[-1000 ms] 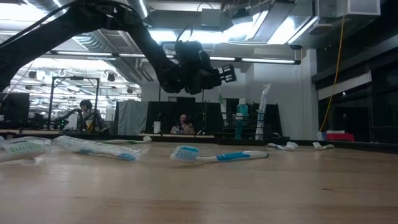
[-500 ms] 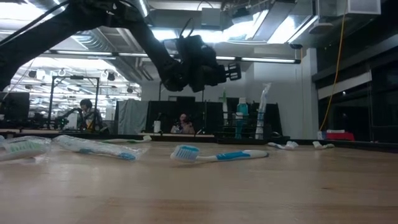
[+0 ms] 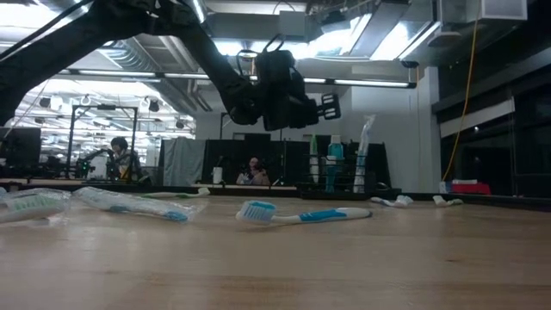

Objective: Pick & Place toothbrushing station
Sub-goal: Put the green toothbrush into the black organizer

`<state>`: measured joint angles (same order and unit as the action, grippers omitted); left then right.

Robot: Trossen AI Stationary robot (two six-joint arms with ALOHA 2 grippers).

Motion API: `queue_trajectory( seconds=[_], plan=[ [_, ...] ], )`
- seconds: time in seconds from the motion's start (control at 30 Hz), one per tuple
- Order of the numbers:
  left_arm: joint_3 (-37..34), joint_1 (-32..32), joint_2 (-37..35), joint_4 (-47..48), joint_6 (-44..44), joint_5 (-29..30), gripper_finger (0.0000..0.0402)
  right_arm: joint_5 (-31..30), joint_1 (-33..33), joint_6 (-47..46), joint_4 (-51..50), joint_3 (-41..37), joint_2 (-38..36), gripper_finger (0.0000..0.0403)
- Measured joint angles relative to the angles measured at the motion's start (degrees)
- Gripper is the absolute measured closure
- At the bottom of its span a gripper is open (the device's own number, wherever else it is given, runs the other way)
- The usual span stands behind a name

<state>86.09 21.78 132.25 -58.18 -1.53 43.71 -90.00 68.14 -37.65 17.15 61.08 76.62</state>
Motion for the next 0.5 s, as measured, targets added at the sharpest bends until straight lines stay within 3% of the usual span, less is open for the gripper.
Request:
queue_trajectory(
  seconds=[0.5],
  plan=[
    [0.0,-0.9,-0.1,6.5,-5.3,0.1,0.0397,0.0,0.6,0.4,0.0,0.0,0.0,0.0250]
  ],
)
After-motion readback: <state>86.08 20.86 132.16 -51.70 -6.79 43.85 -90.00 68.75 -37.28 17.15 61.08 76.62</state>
